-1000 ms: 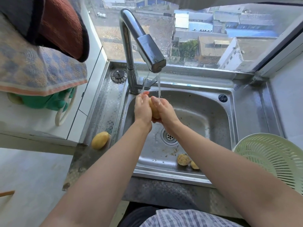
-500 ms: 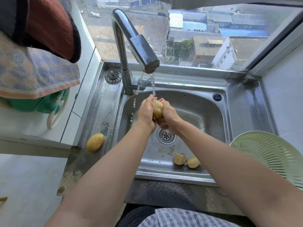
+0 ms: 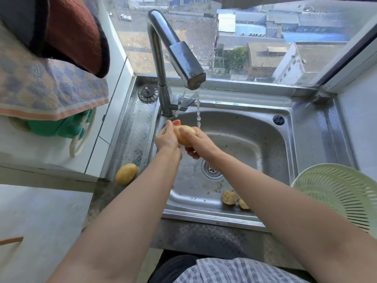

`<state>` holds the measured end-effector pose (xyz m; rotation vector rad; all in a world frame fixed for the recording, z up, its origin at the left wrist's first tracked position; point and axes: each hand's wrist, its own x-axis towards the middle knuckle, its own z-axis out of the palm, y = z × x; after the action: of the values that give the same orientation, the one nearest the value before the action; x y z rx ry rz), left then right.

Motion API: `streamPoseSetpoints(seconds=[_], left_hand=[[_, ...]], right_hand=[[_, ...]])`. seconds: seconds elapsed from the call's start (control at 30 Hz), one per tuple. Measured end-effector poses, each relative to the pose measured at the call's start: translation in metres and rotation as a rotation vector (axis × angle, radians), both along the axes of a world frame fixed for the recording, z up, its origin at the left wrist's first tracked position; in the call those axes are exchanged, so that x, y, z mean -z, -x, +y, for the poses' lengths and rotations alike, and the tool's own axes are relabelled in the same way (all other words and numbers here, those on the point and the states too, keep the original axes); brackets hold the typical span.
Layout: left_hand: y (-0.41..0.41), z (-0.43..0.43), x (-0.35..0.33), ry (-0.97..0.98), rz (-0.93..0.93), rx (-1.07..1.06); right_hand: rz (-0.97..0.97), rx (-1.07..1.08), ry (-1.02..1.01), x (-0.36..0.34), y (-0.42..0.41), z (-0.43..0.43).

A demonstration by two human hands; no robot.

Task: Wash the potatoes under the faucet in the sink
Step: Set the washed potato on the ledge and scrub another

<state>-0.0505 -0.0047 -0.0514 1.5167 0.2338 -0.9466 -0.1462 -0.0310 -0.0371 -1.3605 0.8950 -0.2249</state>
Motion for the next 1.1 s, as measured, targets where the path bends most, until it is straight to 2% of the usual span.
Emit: streamPoseSetpoints(seconds=[0.1, 0.23, 0.33, 0.43, 0.5, 0.63, 0.7, 0.83, 0.9, 1.0, 1.07, 1.1], left_hand=[[0.006, 0.004, 0.0, -0.033, -0.036, 0.056], [0.02, -0.005, -0.006, 0.019, 0.088, 0.132], [0.03, -0.01, -0.008, 0.122, 0.144, 0.302], [0.032, -0.01, -0.006, 0.096, 0.089, 0.376], [0.026, -0.009, -0.005, 0.032, 0.079, 0.288], [0.014, -0.006, -0.006, -0.013, 0.242, 0.042], [0.014, -0.005, -0.004, -0.032, 0.154, 0.12], [0.025, -0.002, -0.001, 0.011, -0.155, 0.424], [0.024, -0.004, 0.001, -0.1, -0.27, 0.442], [0.014, -0.003, 0.01, -0.301, -0.271, 0.309], [0.009, 0.003, 0.007, -0.328, -0.218, 0.3], [0.008, 0.006, 0.005, -0.325, -0.209, 0.32]], right_hand=[[0.03, 0.157, -0.043, 0.001, 0.006, -0.007], [0.075, 0.325, -0.185, 0.005, 0.023, -0.016], [0.104, 0.358, -0.206, 0.01, 0.028, -0.019], [0.164, 0.325, -0.174, 0.011, 0.017, -0.019], [0.193, 0.271, -0.117, 0.008, 0.007, -0.014], [0.212, 0.072, 0.111, 0.006, -0.004, -0.004], [0.229, 0.082, 0.23, 0.007, -0.003, -0.009], [0.291, 0.315, 0.134, 0.009, 0.003, -0.023], [0.367, 0.28, 0.248, 0.01, 0.006, -0.021], [0.353, 0.097, 0.456, 0.009, 0.01, -0.009], [0.337, -0.002, 0.592, 0.012, 0.011, -0.006], [0.331, 0.01, 0.599, 0.015, 0.01, -0.008]])
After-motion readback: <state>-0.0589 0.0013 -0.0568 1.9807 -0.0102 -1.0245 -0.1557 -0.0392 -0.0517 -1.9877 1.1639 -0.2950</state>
